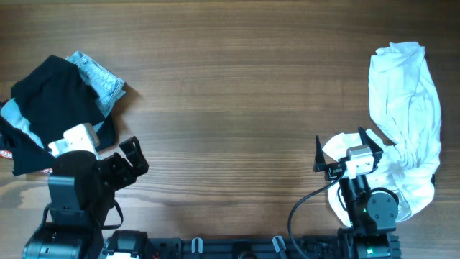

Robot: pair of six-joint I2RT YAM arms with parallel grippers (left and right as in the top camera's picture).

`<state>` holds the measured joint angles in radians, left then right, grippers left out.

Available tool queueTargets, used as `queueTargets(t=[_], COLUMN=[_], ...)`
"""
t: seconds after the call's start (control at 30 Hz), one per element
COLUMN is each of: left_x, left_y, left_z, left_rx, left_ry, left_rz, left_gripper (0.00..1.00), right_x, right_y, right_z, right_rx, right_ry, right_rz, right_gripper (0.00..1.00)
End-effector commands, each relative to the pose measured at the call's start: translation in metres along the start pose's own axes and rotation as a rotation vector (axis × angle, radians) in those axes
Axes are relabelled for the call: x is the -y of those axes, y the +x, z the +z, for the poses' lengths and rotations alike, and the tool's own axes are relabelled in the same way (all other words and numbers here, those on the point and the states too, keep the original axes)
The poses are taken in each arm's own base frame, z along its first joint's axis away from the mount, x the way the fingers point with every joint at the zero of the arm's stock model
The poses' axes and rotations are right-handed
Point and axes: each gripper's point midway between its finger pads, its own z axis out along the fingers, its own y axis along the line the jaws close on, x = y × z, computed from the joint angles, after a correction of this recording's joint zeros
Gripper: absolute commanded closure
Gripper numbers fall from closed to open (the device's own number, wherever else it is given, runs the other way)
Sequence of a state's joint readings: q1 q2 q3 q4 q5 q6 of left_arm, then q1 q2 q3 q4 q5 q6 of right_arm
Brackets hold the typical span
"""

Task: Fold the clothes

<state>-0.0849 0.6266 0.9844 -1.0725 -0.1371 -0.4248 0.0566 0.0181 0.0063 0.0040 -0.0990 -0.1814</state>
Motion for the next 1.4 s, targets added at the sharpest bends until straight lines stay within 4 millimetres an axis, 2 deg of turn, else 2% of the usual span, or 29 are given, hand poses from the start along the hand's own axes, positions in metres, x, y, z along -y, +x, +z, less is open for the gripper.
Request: queueTargets(t=[0.0, 0.1, 0.2, 0.4, 0.53, 0.6, 1.37], left_x=[-0.024, -0.031, -0.03, -0.004, 0.002, -0.001, 0.001], left_y=[0.004, 0.01, 0.027, 0.042, 0.04, 0.044, 0.045], left_z=[-0.009, -0.006, 0.023, 0.07, 0.086, 0.094, 0.093], left_rx=[0.022, 0.111, 0.214, 0.437, 0.561, 0.562, 0.554], left_ry=[-0.076, -0.056, 0.022, 0.27, 0.335, 0.324, 0.343], left_rz=[-0.021, 0.002, 0.033, 0.139, 0.145, 0.141, 0.104], left_gripper=[0.0, 0.0, 0.0, 0.0, 0.0, 0.0, 0.0], right_x=[0.002, 0.002, 0.002, 0.002, 0.002, 0.002, 0.002], right_y=[-0.002, -0.002, -0.002, -0.002, -0.002, -0.002, -0.002], right_z=[-0.001, -0.001, -0.001, -0.001, -0.001, -0.001, -0.001], right_rx=[0.01, 0.01, 0.01, 0.01, 0.01, 0.01, 0.01], right_ry=[0.014, 0.014, 0.014, 0.014, 0.014, 0.014, 0.014], right_rz=[-0.003, -0.003, -0.003, -0.003, -0.003, -0.003, -0.003], right_gripper=[0.0, 0.0, 0.0, 0.0, 0.0, 0.0, 0.0])
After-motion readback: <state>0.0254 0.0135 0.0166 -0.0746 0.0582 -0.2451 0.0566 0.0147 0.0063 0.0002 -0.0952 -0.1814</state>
